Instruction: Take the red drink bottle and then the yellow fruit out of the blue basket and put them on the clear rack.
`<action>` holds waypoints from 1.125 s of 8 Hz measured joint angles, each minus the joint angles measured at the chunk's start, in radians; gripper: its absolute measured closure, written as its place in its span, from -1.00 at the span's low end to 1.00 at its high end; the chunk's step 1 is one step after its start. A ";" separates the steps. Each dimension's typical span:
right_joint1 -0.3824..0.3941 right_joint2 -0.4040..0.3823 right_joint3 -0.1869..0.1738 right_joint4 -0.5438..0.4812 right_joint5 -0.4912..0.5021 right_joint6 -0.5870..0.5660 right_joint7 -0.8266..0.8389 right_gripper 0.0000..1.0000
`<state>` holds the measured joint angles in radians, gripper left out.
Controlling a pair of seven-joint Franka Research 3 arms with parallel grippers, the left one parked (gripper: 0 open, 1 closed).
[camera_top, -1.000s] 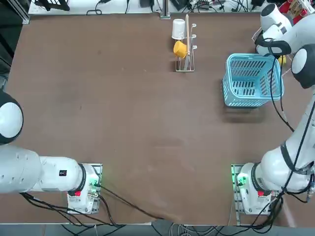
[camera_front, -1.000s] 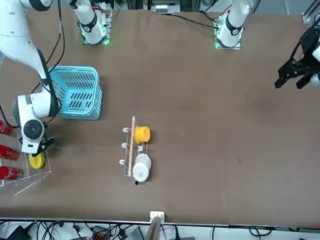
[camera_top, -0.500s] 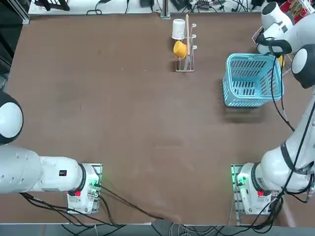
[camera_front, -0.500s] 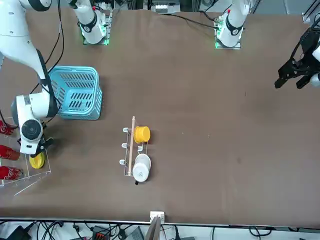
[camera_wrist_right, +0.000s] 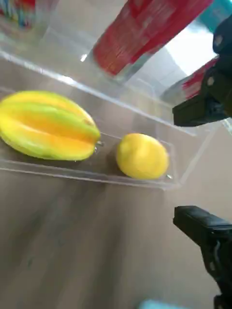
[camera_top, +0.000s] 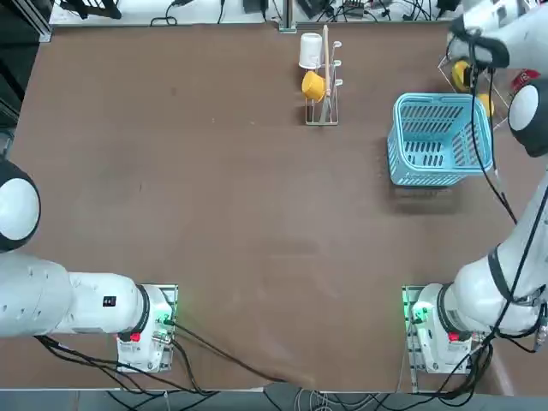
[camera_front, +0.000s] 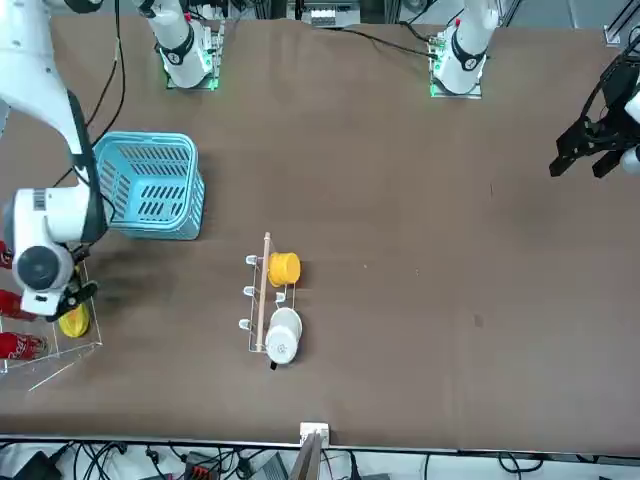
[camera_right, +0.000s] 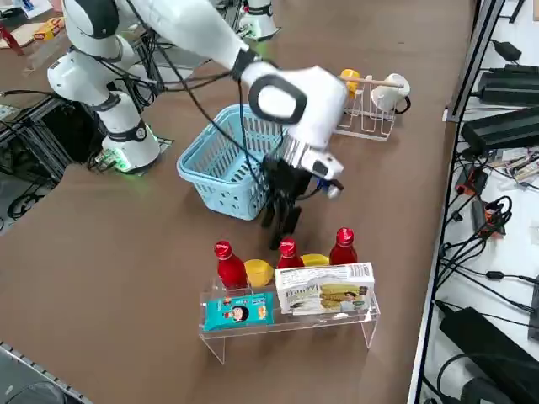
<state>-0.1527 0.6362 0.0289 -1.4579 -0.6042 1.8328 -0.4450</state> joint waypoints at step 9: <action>-0.002 -0.406 0.013 0.057 0.493 -0.292 0.183 -1.00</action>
<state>-0.1543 0.2303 0.0415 -1.4007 -0.1113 1.5412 -0.2615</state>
